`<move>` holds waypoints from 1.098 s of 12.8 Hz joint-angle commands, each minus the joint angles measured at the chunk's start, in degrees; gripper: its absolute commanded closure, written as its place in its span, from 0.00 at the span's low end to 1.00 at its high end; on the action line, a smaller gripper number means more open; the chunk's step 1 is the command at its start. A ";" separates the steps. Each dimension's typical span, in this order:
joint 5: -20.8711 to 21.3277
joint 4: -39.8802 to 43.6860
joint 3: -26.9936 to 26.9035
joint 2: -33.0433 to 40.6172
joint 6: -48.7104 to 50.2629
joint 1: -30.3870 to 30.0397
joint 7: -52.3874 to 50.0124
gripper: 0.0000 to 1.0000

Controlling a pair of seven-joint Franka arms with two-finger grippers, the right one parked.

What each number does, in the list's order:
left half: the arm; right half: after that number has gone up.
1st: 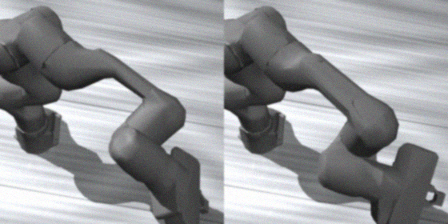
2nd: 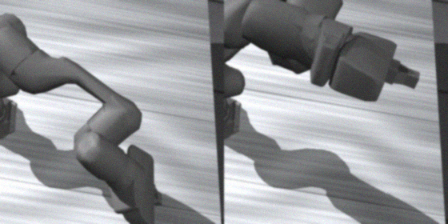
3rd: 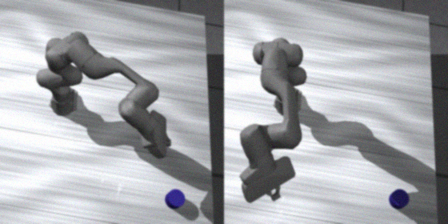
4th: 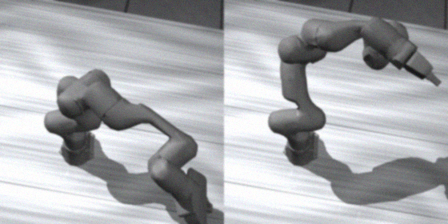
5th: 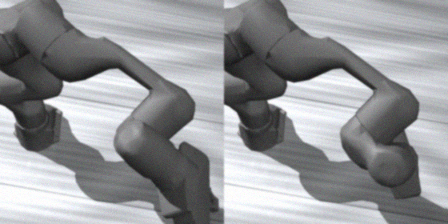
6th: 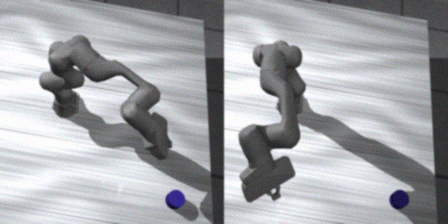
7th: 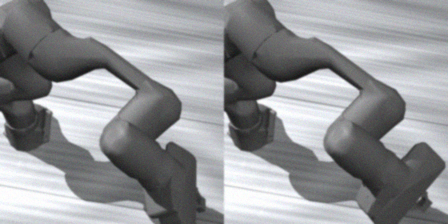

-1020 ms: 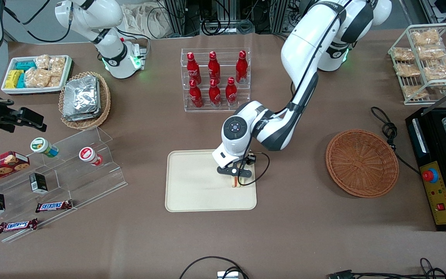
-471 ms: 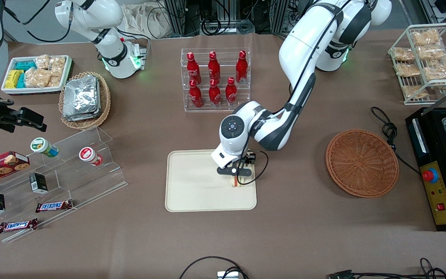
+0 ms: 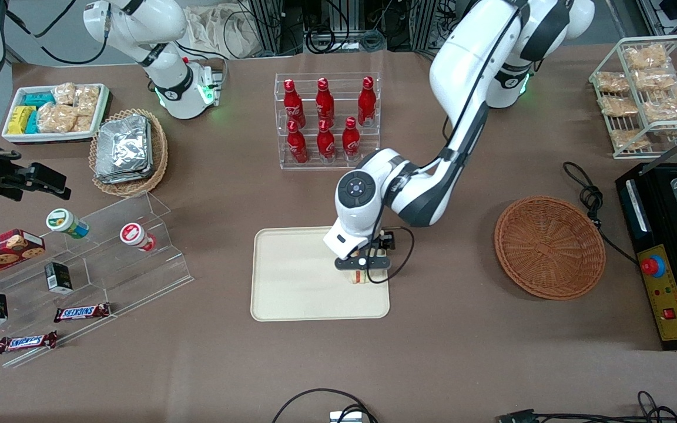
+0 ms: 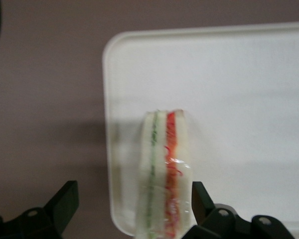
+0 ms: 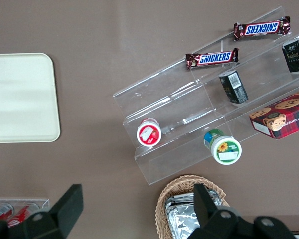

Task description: Place sandwich from basket to tray

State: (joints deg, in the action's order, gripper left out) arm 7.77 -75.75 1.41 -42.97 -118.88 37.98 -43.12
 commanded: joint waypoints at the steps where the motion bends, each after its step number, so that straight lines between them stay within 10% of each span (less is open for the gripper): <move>1: 0.50 -0.80 -2.81 4.55 2.51 0.25 -0.48 0.00; 14: -5.02 -1.59 -21.95 18.27 15.43 0.17 10.49 0.00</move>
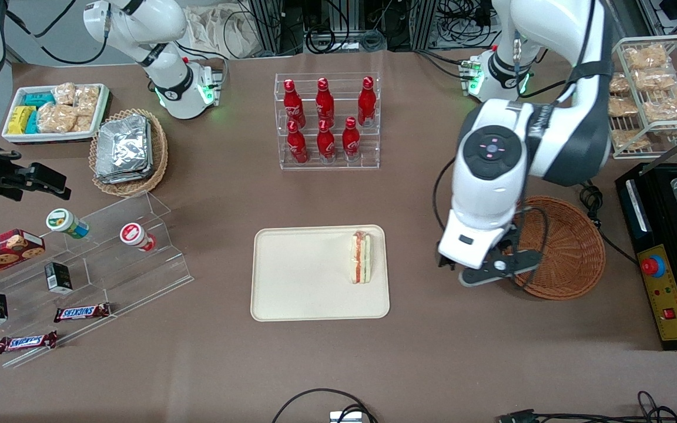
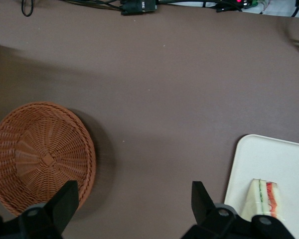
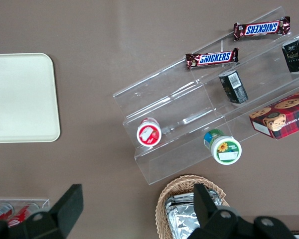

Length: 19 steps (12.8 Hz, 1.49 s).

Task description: Place sandwich from basket to tray

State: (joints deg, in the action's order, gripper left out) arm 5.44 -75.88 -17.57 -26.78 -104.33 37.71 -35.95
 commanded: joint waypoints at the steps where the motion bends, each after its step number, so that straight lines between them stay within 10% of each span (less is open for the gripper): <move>1: -4.19 -1.55 -5.00 2.87 1.76 0.43 5.78 0.00; 5: -10.79 -1.64 -12.22 4.90 5.01 0.43 14.66 0.00; 17: -10.97 -8.14 -15.31 12.27 3.88 0.08 20.56 0.00; 19: -10.71 -8.14 -10.25 13.33 3.96 -7.54 21.44 0.00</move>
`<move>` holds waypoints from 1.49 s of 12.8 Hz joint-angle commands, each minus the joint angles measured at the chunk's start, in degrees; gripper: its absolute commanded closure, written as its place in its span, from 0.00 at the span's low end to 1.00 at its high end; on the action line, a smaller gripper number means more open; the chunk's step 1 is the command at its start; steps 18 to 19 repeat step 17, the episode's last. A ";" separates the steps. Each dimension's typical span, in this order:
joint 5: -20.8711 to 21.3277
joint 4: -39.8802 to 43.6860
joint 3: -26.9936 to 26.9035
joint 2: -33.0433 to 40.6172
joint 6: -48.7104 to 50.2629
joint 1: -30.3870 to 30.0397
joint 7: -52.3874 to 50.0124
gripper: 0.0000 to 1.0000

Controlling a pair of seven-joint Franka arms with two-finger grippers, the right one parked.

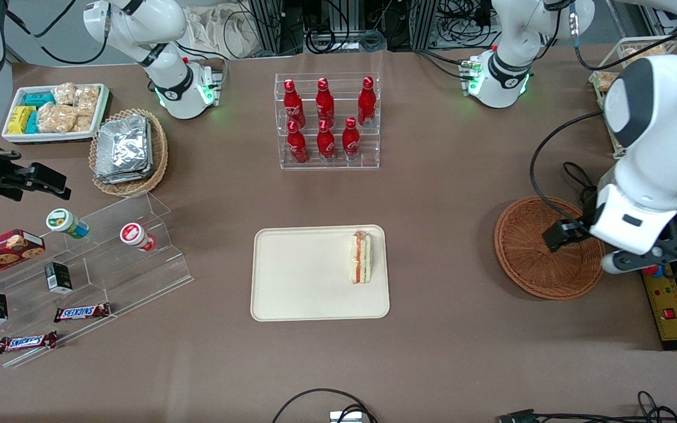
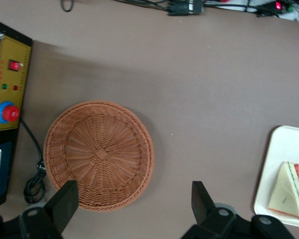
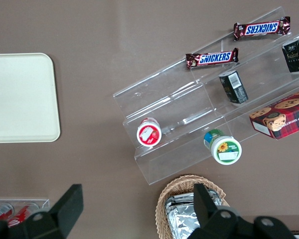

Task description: Place sandwich from basket to tray

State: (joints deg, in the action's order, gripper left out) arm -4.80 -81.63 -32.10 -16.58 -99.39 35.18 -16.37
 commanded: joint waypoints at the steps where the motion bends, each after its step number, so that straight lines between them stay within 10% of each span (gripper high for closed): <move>1: -0.21 -2.83 5.55 4.01 -0.81 -7.30 1.95 0.00; 12: 3.22 -10.57 35.60 19.74 5.77 -37.19 13.29 0.00; 19: 3.13 -9.96 35.70 21.34 8.95 -36.94 12.68 0.00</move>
